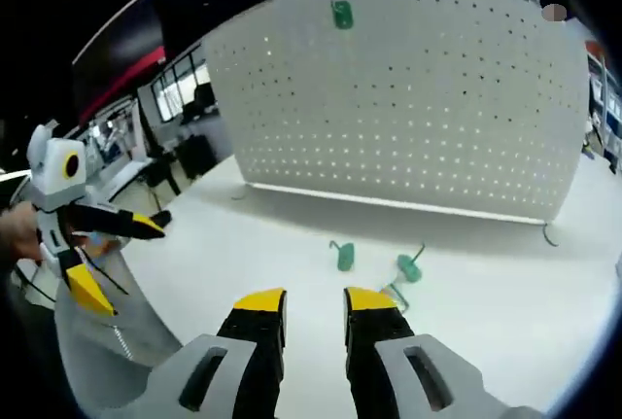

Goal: Insert the hook assembly into the mounting plate slot until the hook locks in place.

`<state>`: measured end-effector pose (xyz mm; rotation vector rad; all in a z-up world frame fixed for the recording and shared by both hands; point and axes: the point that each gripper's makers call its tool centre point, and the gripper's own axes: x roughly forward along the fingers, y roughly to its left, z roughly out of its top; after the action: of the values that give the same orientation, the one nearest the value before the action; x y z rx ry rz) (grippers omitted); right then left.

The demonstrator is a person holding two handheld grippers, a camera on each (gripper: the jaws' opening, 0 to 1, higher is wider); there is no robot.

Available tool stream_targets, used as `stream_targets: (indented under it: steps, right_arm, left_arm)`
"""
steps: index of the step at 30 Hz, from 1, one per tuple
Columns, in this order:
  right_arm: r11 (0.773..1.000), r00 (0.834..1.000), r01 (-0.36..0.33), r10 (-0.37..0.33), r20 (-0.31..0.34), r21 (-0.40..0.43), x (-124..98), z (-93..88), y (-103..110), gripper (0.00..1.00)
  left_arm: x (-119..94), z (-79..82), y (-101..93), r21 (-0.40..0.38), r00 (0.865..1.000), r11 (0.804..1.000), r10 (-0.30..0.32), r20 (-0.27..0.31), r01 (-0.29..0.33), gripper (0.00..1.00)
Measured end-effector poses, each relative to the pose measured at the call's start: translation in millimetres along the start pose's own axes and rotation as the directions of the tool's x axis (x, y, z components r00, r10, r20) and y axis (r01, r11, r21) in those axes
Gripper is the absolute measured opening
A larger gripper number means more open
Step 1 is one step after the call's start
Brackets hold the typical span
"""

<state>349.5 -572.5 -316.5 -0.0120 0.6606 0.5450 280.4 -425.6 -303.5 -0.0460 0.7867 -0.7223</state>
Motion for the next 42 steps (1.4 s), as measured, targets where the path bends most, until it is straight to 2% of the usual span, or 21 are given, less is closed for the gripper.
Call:
stream_targets:
  steps: [5, 10, 15, 21, 25, 32, 38, 42]
  right_arm:
    - [1.0, 0.999, -0.004, 0.005, -0.044, 0.026, 11, -7.5, -16, 0.22]
    - [1.0, 0.995, -0.013, 0.013, -0.097, 0.003, 25, -11.1, -34, 0.22]
    - [1.0, 0.991, -0.014, 0.011, -0.137, -0.022, 41, -7.0, -57, 0.22]
    - [0.999, 0.982, -0.028, 0.019, -0.187, -0.047, 58, -9.5, -73, 0.22]
    - [0.996, 0.972, -0.047, 0.028, -0.235, -0.076, 69, -15.3, -79, 0.21]
    - [0.997, 0.955, -0.047, 0.029, -0.294, -0.055, 84, -19.7, -97, 0.21]
    - [0.995, 0.941, -0.063, 0.033, -0.338, -0.078, 98, -15.7, -113, 0.21]
    - [0.993, 0.923, -0.094, 0.057, -0.38, -0.078, 105, -15.7, -113, 0.21]
  left_arm:
    - [1, -4.5, -2.7, -0.014, 1.0, 1.0, -0.014, -0.014, 0.014, 0.9]
    - [3, -5.9, -3.1, -0.02, 1.0, 1.0, -0.018, -0.02, 0.018, 0.9]
    - [4, -7.1, 2.3, -0.037, 1.0, 0.999, -0.011, -0.022, 0.01, 0.9]
    - [5, -8.7, 8.0, -0.048, 1.0, 0.999, -0.002, -0.031, 0.001, 0.91]
    - [5, -5.8, 10.8, -0.06, 1.0, 0.998, 0.002, -0.029, -0.004, 0.9]
    - [6, -2.7, 18.9, -0.07, 1.0, 0.997, 0.013, -0.027, -0.015, 0.91]
    - [7, -4.7, 25.5, -0.082, 0.999, 0.996, 0.021, -0.033, -0.023, 0.9]
    - [6, -6.4, 30.2, -0.094, 0.999, 0.995, 0.028, -0.037, -0.032, 0.9]
